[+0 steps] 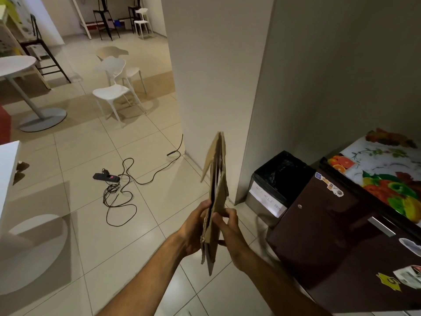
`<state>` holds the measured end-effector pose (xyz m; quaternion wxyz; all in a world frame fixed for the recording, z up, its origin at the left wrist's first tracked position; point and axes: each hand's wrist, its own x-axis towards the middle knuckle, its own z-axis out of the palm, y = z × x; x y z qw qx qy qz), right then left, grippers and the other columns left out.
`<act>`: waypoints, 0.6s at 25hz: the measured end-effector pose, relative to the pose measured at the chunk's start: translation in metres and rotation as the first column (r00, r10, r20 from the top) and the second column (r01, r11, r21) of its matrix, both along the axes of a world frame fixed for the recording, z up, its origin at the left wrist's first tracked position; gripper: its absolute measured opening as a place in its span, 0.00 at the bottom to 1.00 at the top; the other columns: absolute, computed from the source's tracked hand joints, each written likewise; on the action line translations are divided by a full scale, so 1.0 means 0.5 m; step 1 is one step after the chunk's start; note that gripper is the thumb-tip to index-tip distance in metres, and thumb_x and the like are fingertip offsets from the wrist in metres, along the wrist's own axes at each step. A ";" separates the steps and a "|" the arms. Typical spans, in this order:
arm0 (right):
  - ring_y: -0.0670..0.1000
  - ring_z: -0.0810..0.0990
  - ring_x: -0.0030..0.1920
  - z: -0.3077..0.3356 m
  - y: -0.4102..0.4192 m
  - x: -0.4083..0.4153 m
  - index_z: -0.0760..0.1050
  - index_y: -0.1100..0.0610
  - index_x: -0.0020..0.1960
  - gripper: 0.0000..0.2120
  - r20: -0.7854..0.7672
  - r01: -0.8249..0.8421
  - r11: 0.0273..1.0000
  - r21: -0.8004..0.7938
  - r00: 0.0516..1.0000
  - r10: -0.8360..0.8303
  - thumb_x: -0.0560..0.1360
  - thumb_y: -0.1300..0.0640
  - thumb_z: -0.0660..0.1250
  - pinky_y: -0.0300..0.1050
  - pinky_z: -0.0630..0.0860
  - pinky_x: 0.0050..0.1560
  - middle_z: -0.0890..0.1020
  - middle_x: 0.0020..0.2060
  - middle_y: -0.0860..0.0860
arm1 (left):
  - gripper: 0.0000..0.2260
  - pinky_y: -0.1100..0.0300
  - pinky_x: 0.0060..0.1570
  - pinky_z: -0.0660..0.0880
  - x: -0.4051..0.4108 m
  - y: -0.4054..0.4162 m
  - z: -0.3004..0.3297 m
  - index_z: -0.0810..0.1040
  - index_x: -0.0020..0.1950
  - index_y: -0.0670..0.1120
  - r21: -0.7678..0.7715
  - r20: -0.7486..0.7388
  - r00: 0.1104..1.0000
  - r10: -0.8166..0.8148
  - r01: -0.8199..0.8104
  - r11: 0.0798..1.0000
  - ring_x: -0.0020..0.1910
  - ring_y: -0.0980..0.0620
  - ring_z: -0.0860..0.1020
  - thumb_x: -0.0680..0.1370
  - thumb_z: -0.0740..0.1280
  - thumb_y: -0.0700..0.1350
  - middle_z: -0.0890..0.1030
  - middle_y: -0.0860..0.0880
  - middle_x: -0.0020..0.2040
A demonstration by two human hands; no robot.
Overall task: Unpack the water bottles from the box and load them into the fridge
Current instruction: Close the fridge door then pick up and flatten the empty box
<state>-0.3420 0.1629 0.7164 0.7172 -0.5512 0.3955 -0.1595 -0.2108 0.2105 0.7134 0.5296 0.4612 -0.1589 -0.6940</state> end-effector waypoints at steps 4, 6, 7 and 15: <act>0.56 0.77 0.61 0.008 -0.037 0.003 0.59 0.42 0.75 0.43 -0.005 0.093 0.978 0.185 0.996 -0.093 0.65 0.25 0.63 0.64 0.75 0.60 0.72 0.69 0.54 | 0.43 0.33 0.63 0.71 -0.009 -0.042 -0.016 0.73 0.71 0.48 0.222 0.159 0.979 -0.126 0.089 0.971 0.63 0.34 0.77 0.66 0.68 0.76 0.75 0.39 0.68; 0.63 0.74 0.66 0.008 -0.064 0.009 0.64 0.46 0.75 0.44 -0.002 0.116 0.957 0.264 0.993 -0.120 0.66 0.24 0.65 0.65 0.71 0.62 0.73 0.70 0.56 | 0.51 0.31 0.64 0.69 -0.010 -0.074 -0.013 0.69 0.73 0.50 0.326 0.240 0.954 -0.179 0.095 0.941 0.63 0.32 0.75 0.58 0.70 0.78 0.73 0.37 0.68; 0.65 0.73 0.67 0.006 -0.080 0.013 0.66 0.48 0.74 0.44 0.000 0.130 0.948 0.292 0.991 -0.135 0.66 0.25 0.66 0.65 0.71 0.62 0.73 0.70 0.58 | 0.55 0.31 0.65 0.68 -0.005 -0.093 -0.016 0.66 0.75 0.51 0.347 0.266 0.942 -0.204 0.104 0.932 0.64 0.31 0.73 0.55 0.70 0.79 0.70 0.36 0.69; 0.60 0.80 0.60 -0.035 -0.209 0.067 0.68 0.38 0.70 0.33 0.032 0.269 0.896 0.355 0.954 -0.299 0.69 0.24 0.62 0.67 0.80 0.54 0.77 0.63 0.54 | 0.57 0.40 0.51 0.74 0.089 -0.283 -0.042 0.60 0.79 0.54 0.432 0.304 0.812 -0.498 0.348 0.832 0.66 0.31 0.72 0.56 0.64 0.83 0.64 0.36 0.74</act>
